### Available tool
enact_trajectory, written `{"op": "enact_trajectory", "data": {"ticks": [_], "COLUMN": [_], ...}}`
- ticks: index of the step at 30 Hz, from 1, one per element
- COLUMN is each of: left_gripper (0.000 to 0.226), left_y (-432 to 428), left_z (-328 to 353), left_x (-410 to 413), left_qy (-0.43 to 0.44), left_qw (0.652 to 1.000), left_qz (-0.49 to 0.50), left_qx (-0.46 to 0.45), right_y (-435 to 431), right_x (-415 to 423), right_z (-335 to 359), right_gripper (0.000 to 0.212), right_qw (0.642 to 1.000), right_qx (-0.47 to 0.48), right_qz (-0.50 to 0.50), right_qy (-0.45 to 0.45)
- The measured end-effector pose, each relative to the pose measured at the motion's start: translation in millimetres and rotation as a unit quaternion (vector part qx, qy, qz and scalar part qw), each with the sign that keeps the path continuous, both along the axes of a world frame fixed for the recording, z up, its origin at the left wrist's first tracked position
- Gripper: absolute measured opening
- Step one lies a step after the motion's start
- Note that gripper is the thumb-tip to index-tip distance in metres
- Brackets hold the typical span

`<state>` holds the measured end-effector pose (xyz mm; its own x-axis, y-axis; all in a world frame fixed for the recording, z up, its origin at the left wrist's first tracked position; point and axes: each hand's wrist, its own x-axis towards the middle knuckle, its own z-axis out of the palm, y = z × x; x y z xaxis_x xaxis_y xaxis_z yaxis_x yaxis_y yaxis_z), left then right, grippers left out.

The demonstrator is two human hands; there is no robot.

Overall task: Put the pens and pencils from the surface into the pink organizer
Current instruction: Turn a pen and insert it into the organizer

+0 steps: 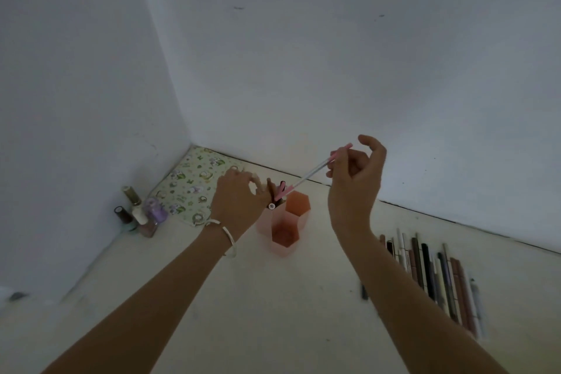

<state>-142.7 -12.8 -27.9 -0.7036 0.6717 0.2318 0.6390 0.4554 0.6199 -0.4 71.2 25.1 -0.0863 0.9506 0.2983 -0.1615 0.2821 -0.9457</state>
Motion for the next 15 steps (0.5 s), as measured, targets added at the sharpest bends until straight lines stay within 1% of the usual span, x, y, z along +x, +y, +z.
{"op": "enact_trajectory", "data": {"ticks": [1, 2, 3, 6, 9, 12, 15], "left_gripper": [0.018, 0.023, 0.027, 0.021, 0.009, 0.011, 0.019], "left_y": [-1, -3, -4, -8, -8, -9, -12], "left_z": [1, 4, 5, 15, 24, 29, 40], "left_x": [-2, -5, -8, -16, -20, -20, -20], "left_qy": [-0.044, -0.083, -0.101, -0.108, -0.122, -0.100, -0.097], "left_qw": [0.999, 0.996, 0.993, 0.987, 0.987, 0.988, 0.974], "left_qz": [0.006, 0.017, 0.029, 0.041, 0.019, 0.012, 0.044], "left_qx": [0.018, 0.036, 0.059, 0.110, 0.099, 0.120, 0.201], "right_y": [-3, -6, -8, -14, -17, -20, -22], "right_x": [-2, -5, -7, -11, -14, -16, -20], "right_z": [-4, -9, -13, -22, -28, -31, -35], "right_gripper": [0.021, 0.019, 0.018, 0.020, 0.023, 0.021, 0.014], "right_qw": [0.999, 0.997, 0.994, 0.984, 0.975, 0.968, 0.957], "right_qx": [0.023, 0.048, 0.074, 0.135, 0.161, 0.186, 0.205], "right_qz": [0.001, 0.003, 0.006, 0.017, 0.030, 0.033, 0.047], "right_qy": [-0.028, -0.053, -0.075, -0.116, -0.150, -0.165, -0.198]}}
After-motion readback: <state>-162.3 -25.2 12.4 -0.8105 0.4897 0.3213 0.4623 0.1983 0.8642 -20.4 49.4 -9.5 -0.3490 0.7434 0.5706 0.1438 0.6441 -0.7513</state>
